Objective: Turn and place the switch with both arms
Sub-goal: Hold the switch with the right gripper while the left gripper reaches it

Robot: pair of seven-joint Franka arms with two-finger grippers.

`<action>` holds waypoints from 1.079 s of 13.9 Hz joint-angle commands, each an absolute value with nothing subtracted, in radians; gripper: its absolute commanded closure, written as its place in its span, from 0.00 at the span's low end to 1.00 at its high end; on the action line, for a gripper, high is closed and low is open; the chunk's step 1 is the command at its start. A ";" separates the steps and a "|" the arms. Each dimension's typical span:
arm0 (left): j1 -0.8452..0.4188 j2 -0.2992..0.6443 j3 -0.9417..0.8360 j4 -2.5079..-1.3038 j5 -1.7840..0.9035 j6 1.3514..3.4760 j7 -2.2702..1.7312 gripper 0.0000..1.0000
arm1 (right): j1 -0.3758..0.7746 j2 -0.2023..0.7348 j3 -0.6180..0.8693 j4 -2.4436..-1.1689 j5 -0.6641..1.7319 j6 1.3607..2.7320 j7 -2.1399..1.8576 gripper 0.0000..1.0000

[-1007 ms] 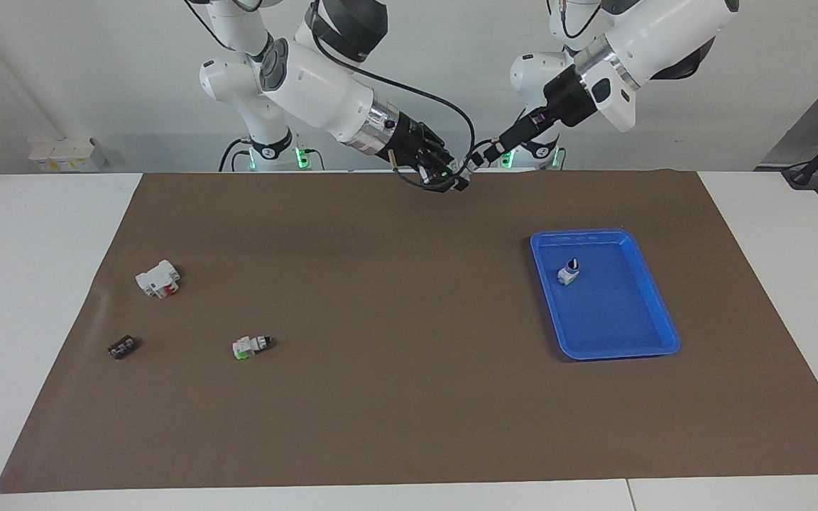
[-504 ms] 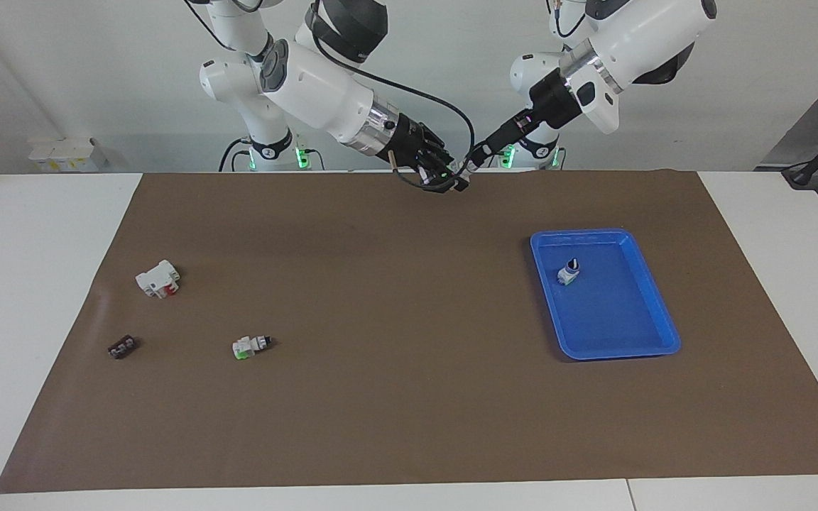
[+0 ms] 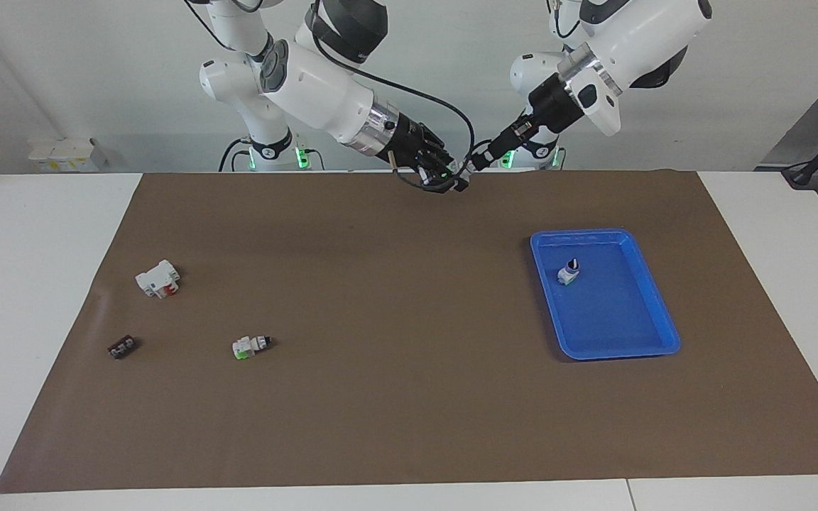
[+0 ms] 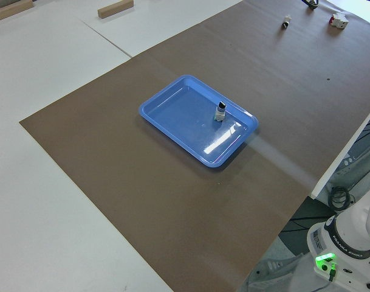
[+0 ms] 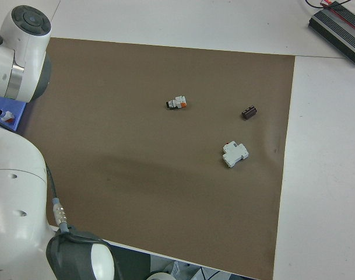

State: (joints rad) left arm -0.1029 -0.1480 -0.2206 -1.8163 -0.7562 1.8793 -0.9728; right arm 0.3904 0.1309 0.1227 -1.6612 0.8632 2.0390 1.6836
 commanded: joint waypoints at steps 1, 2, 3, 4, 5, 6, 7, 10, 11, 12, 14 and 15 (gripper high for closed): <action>-0.120 -0.186 -0.222 -1.861 -0.773 1.919 -0.982 0.66 | 0.391 0.123 0.126 -1.677 0.881 2.056 1.700 1.00; -0.120 -0.186 -0.224 -1.861 -0.773 1.917 -0.982 0.66 | 0.391 0.123 0.126 -1.677 0.881 2.056 1.700 1.00; -0.118 -0.184 -0.224 -1.859 -0.773 1.914 -0.983 0.66 | 0.391 0.123 0.126 -1.677 0.879 2.056 1.700 1.00; -0.118 -0.184 -0.224 -1.859 -0.773 1.910 -0.983 0.68 | 0.391 0.121 0.126 -1.677 0.879 2.056 1.700 1.00; -0.118 -0.184 -0.224 -1.859 -0.773 1.908 -0.983 0.71 | 0.391 0.123 0.126 -1.677 0.880 2.056 1.700 1.00; -0.117 -0.186 -0.224 -1.859 -0.773 1.907 -0.983 0.74 | 0.391 0.123 0.126 -1.677 0.879 2.056 1.700 1.00; -0.117 -0.186 -0.224 -1.859 -0.773 1.905 -0.983 0.80 | 0.391 0.123 0.126 -1.677 0.879 2.056 1.700 1.00; -0.115 -0.186 -0.224 -1.859 -0.773 1.899 -0.983 1.00 | 0.391 0.123 0.126 -1.677 0.879 2.056 1.700 1.00; -0.115 -0.186 -0.224 -1.859 -0.773 1.898 -0.983 1.00 | 0.391 0.123 0.126 -1.677 0.879 2.056 1.701 1.00; -0.115 -0.186 -0.224 -1.859 -0.773 1.896 -0.982 1.00 | 0.391 0.123 0.126 -1.677 0.880 2.056 1.701 1.00; -0.118 -0.186 -0.224 -1.856 -0.773 1.896 -0.953 1.00 | 0.391 0.123 0.126 -1.677 0.879 2.056 1.701 1.00; -0.118 -0.186 -0.224 -1.856 -0.773 1.894 -0.910 1.00 | 0.391 0.123 0.126 -1.677 0.879 2.056 1.701 1.00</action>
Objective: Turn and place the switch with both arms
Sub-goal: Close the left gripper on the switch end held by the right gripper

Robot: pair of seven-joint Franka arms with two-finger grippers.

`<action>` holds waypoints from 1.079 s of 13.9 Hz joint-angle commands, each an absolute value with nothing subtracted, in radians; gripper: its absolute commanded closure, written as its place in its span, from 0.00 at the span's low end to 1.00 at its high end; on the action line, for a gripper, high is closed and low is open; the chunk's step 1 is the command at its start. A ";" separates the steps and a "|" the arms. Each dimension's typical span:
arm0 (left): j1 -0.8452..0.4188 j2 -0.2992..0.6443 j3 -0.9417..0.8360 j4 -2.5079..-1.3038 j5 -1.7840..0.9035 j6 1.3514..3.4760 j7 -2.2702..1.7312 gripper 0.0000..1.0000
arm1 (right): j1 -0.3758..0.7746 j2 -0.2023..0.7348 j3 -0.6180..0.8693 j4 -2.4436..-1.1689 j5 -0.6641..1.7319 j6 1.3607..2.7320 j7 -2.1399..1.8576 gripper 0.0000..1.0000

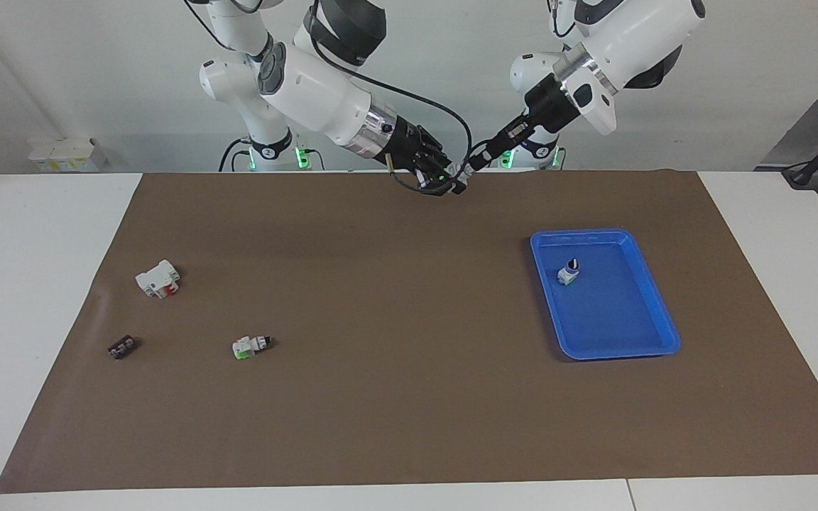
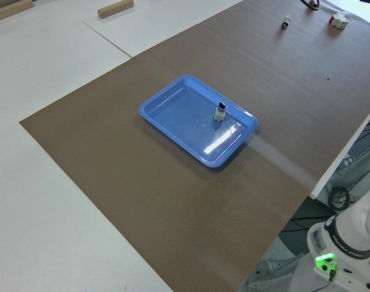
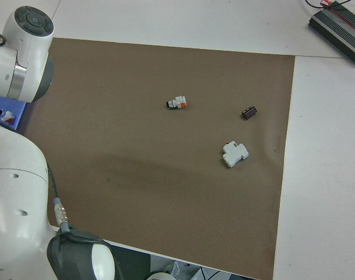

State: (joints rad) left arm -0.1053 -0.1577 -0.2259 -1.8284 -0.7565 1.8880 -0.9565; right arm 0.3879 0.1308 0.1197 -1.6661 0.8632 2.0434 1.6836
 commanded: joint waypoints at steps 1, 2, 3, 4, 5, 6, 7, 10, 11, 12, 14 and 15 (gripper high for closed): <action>-0.118 -0.186 -0.224 -1.856 -0.773 1.896 -0.853 1.00 | 0.391 0.123 0.126 -1.677 0.879 2.056 1.701 1.00; -0.118 -0.186 -0.222 -1.859 -0.772 1.896 -0.763 1.00 | 0.391 0.123 0.126 -1.677 0.879 2.056 1.701 1.00; -0.118 -0.187 -0.221 -1.862 -0.772 1.898 -0.679 1.00 | 0.391 0.123 0.126 -1.677 0.879 2.056 1.701 1.00; -0.117 -0.187 -0.219 -1.861 -0.769 1.891 -0.605 1.00 | 0.391 0.123 0.126 -1.677 0.879 2.056 1.701 1.00; -0.118 -0.187 -0.219 -1.864 -0.769 1.901 -0.547 1.00 | 0.391 0.123 0.126 -1.677 0.879 2.056 1.701 1.00; -0.117 -0.187 -0.219 -1.862 -0.769 1.896 -0.484 1.00 | 0.391 0.123 0.126 -1.677 0.879 2.056 1.701 1.00; -0.115 -0.187 -0.219 -1.862 -0.769 1.891 -0.424 1.00 | 0.391 0.123 0.126 -1.677 0.879 2.056 1.701 1.00; -0.118 -0.192 -0.222 -1.862 -0.770 1.887 -0.253 1.00 | 0.391 0.123 0.126 -1.677 0.879 2.056 1.700 1.00; -0.118 -0.190 -0.224 -1.864 -0.769 1.902 -0.236 1.00 | 0.391 0.123 0.126 -1.677 0.879 2.054 1.700 1.00; -0.118 -0.190 -0.224 -1.864 -0.770 1.901 -0.186 1.00 | 0.391 0.123 0.126 -1.677 0.879 2.054 1.700 1.00; -0.118 -0.190 -0.224 -1.864 -0.772 1.891 -0.127 1.00 | 0.390 0.121 0.126 -1.677 0.879 2.046 1.700 1.00; -0.118 -0.190 -0.222 -1.862 -0.770 1.891 -0.098 1.00 | 0.390 0.121 0.126 -1.677 0.879 2.046 1.700 1.00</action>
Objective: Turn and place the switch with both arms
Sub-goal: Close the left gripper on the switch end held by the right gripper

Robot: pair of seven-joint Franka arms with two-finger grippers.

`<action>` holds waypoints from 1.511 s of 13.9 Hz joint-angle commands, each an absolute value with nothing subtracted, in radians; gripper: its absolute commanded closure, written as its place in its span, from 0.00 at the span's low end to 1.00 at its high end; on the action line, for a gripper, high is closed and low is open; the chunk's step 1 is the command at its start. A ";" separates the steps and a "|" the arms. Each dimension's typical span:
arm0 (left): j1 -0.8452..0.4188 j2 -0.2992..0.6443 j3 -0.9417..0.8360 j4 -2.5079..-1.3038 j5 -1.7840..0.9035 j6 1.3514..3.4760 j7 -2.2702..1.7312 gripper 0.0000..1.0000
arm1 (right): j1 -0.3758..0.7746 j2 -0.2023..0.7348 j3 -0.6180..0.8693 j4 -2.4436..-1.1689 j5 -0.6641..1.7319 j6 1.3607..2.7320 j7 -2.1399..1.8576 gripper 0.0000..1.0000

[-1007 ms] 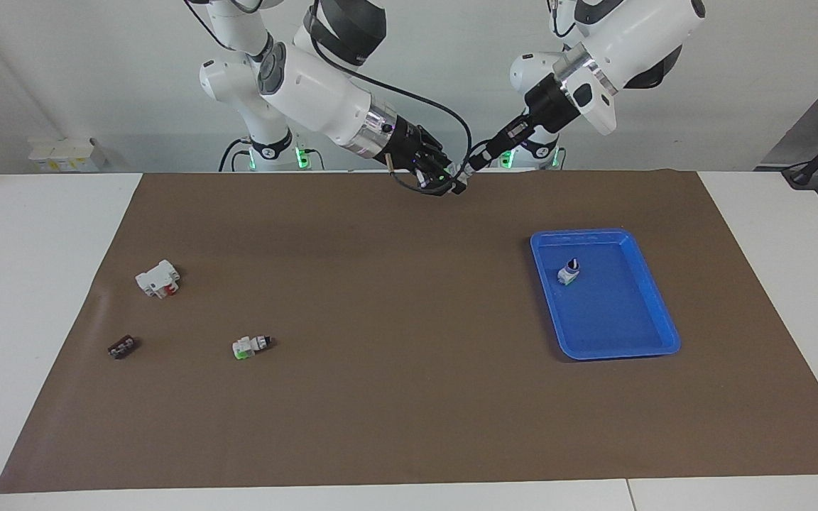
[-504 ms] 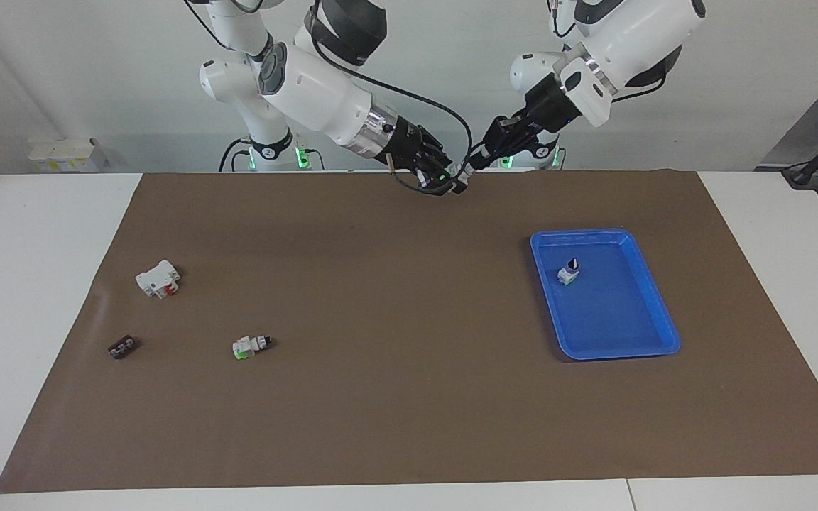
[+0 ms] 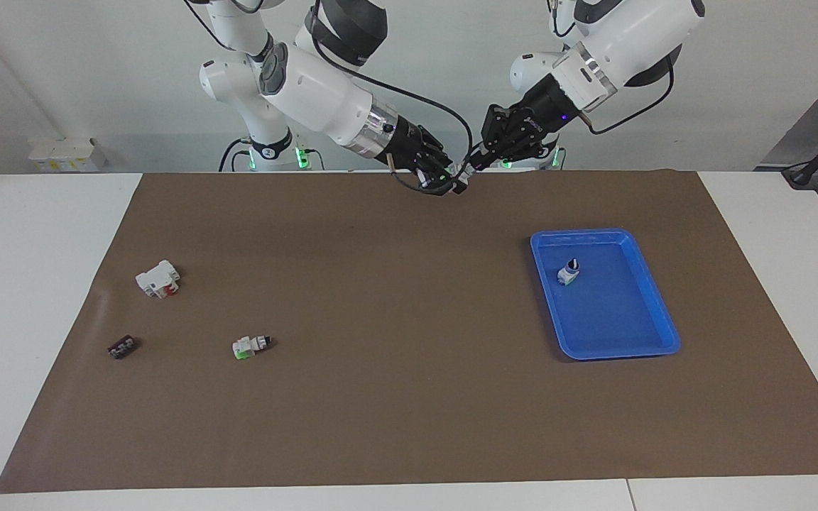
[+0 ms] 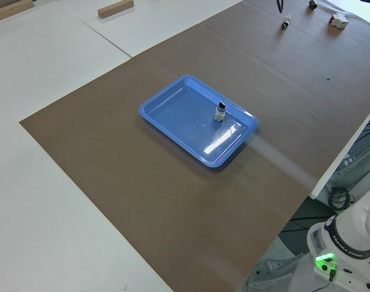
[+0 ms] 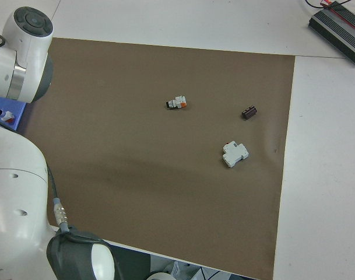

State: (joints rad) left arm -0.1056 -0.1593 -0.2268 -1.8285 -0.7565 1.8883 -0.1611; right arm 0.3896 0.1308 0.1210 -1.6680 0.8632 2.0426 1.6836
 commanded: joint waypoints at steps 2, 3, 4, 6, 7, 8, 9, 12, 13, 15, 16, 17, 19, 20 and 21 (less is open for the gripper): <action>-0.118 -0.190 -0.219 -1.862 -0.767 1.884 -0.008 1.00 | 0.390 0.123 0.126 -1.675 0.880 2.054 1.701 1.00; -0.118 -0.192 -0.219 -1.864 -0.764 1.885 0.014 1.00 | 0.390 0.123 0.126 -1.675 0.881 2.052 1.700 1.00; -0.117 -0.192 -0.219 -1.864 -0.762 1.887 0.035 1.00 | 0.385 0.121 0.126 -1.675 0.879 2.046 1.700 1.00; -0.117 -0.186 -0.218 -1.853 -0.737 1.885 0.079 1.00 | 0.383 0.121 0.126 -1.675 0.879 2.049 1.700 1.00; -0.118 -0.187 -0.221 -1.855 -0.694 1.882 0.103 1.00 | 0.383 0.121 0.126 -1.675 0.879 2.048 1.700 1.00; -0.118 -0.189 -0.221 -1.856 -0.684 1.878 0.115 1.00 | 0.383 0.121 0.126 -1.675 0.879 2.046 1.700 1.00; -0.114 -0.189 -0.221 -1.855 -0.686 1.864 0.130 1.00 | 0.383 0.121 0.126 -1.675 0.879 2.048 1.700 1.00; -0.112 -0.189 -0.221 -1.852 -0.689 1.853 0.137 1.00 | 0.383 0.121 0.126 -1.675 0.881 2.046 1.700 1.00; -0.109 -0.189 -0.221 -1.852 -0.686 1.842 0.144 1.00 | 0.382 0.121 0.126 -1.675 0.879 2.046 1.700 1.00; -0.106 -0.192 -0.215 -1.849 -0.686 1.784 0.178 1.00 | 0.383 0.121 0.126 -1.675 0.879 2.048 1.700 1.00; -0.106 -0.193 -0.213 -1.838 -0.686 1.776 0.175 1.00 | 0.382 0.121 0.126 -1.675 0.879 2.046 1.700 1.00; -0.106 -0.193 -0.215 -1.838 -0.684 1.776 0.181 1.00 | 0.382 0.121 0.126 -1.675 0.879 2.048 1.700 1.00; -0.109 -0.199 -0.215 -1.847 -0.680 1.781 0.230 1.00 | 0.382 0.121 0.126 -1.675 0.881 2.046 1.700 1.00; -0.109 -0.201 -0.215 -1.847 -0.680 1.786 0.274 1.00 | 0.382 0.121 0.126 -1.675 0.881 2.046 1.700 1.00; -0.109 -0.201 -0.215 -1.850 -0.680 1.787 0.291 1.00 | 0.382 0.121 0.126 -1.675 0.881 2.046 1.700 1.00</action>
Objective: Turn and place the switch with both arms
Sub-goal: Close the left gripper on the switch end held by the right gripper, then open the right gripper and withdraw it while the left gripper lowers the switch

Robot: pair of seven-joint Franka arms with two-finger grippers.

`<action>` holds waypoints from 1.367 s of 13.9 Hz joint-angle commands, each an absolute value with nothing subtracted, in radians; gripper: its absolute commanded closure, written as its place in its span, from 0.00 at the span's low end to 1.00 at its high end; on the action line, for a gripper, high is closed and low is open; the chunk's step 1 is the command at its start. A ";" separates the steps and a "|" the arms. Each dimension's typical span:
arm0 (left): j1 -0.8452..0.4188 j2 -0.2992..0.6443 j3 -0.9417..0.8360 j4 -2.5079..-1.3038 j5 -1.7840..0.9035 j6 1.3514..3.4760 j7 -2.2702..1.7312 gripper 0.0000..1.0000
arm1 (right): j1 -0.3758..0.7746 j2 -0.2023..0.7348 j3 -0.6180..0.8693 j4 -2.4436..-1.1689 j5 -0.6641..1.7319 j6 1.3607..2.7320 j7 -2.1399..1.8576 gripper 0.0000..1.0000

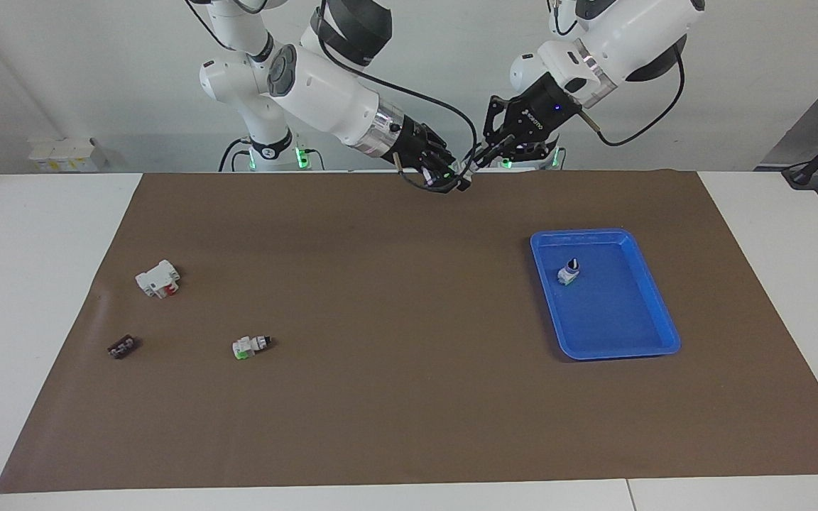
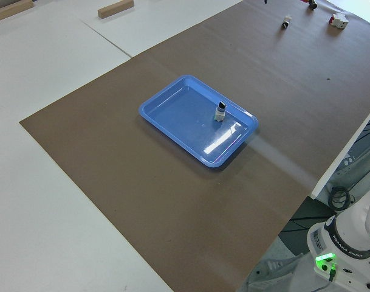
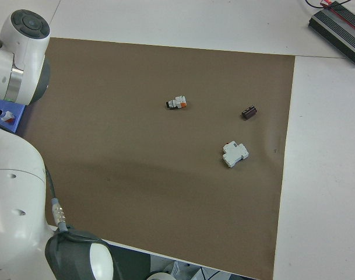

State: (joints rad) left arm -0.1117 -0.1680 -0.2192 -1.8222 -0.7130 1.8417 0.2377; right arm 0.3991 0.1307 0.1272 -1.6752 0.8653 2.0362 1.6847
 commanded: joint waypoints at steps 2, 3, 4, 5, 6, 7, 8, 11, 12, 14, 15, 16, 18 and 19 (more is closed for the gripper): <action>-0.109 -0.202 -0.215 -1.853 -0.678 1.795 0.313 1.00 | 0.382 0.121 0.126 -1.675 0.881 2.042 1.703 1.00; -0.106 -0.202 -0.215 -1.853 -0.680 1.805 0.348 1.00 | 0.380 0.121 0.126 -1.675 0.879 2.039 1.716 1.00; -0.104 -0.201 -0.210 -1.848 -0.692 1.804 0.365 1.00 | 0.380 0.121 0.126 -1.674 0.879 2.039 1.729 0.70; -0.103 -0.196 -0.206 -1.842 -0.713 1.795 0.370 1.00 | 0.380 0.121 0.126 -1.675 0.877 2.040 1.727 0.71; -0.086 -0.199 -0.203 -1.847 -0.757 1.778 0.408 1.00 | 0.380 0.121 0.126 -1.675 0.877 2.040 1.729 0.74; -0.080 -0.201 -0.201 -1.848 -0.762 1.769 0.499 1.00 | 0.379 0.121 0.126 -1.674 0.877 2.039 1.730 0.74; -0.080 -0.202 -0.201 -1.851 -0.764 1.764 0.524 1.00 | 0.380 0.121 0.126 -1.674 0.877 2.039 1.730 0.74; -0.080 -0.202 -0.201 -1.851 -0.770 1.749 0.526 1.00 | 0.379 0.120 0.126 -1.674 0.877 2.039 1.732 0.70; -0.078 -0.202 -0.201 -1.850 -0.770 1.747 0.537 1.00 | 0.379 0.120 0.124 -1.674 0.874 2.039 1.729 0.42; -0.077 -0.202 -0.199 -1.848 -0.770 1.746 0.535 1.00 | 0.380 0.114 0.124 -1.672 0.862 2.037 1.724 0.00; -0.077 -0.202 -0.196 -1.848 -0.770 1.746 0.535 1.00 | 0.379 0.114 0.124 -1.672 0.861 2.037 1.726 0.00; -0.078 -0.202 -0.192 -1.848 -0.770 1.746 0.535 1.00 | 0.379 0.112 0.124 -1.672 0.861 2.037 1.724 0.00; -0.077 -0.202 -0.186 -1.848 -0.767 1.755 0.534 1.00 | 0.374 0.101 0.118 -1.674 0.861 2.013 1.721 0.00; -0.077 -0.201 -0.181 -1.851 -0.761 1.762 0.535 1.00 | 0.361 0.092 0.117 -1.672 0.848 1.993 1.718 0.00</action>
